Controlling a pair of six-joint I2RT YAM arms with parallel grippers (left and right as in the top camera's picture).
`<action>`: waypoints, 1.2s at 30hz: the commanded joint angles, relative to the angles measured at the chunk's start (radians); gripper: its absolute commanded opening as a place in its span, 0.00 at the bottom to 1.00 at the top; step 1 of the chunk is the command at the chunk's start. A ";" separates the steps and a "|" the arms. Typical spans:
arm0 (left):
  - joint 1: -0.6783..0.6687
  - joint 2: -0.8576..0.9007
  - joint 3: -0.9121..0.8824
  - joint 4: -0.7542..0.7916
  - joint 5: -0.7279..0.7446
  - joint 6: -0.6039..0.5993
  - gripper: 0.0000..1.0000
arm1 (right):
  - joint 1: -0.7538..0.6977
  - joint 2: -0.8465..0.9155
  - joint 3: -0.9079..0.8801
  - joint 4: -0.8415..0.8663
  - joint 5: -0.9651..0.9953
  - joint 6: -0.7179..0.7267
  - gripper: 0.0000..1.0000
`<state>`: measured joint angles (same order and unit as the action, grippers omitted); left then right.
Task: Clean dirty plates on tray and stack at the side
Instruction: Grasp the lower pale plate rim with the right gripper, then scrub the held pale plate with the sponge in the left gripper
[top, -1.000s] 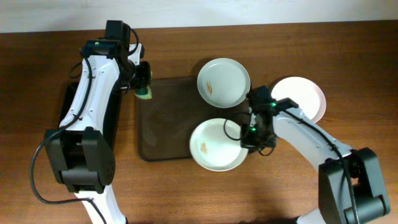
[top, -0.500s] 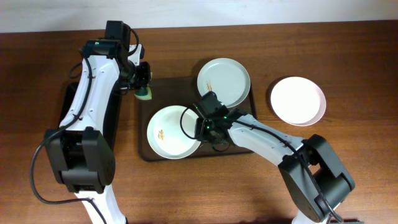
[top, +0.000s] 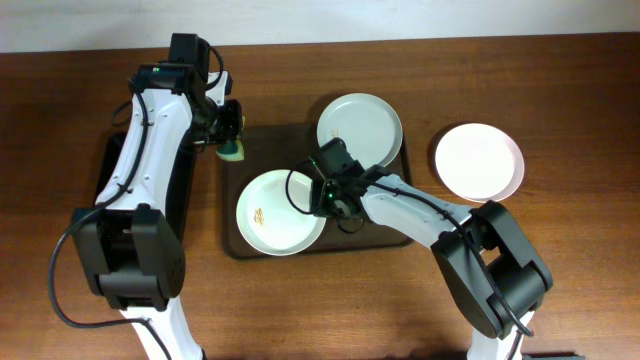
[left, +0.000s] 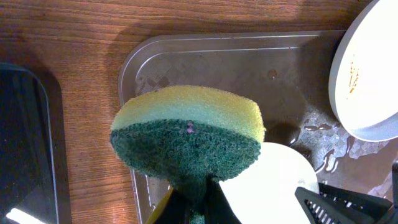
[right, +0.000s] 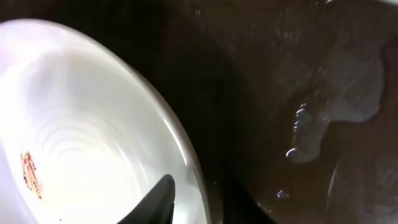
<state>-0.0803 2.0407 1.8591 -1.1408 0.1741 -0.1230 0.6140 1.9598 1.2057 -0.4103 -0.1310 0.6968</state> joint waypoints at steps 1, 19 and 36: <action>0.000 0.007 0.020 -0.001 -0.007 0.016 0.01 | -0.006 0.023 0.007 0.003 -0.016 -0.008 0.21; 0.000 0.007 0.020 -0.013 -0.007 0.016 0.01 | -0.019 0.025 0.006 -0.014 0.045 0.117 0.04; 0.000 0.007 0.019 -0.062 -0.006 0.016 0.01 | -0.036 0.025 0.006 -0.019 0.008 0.101 0.05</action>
<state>-0.0803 2.0407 1.8595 -1.1934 0.1741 -0.1230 0.5858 1.9663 1.2083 -0.4210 -0.1360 0.8070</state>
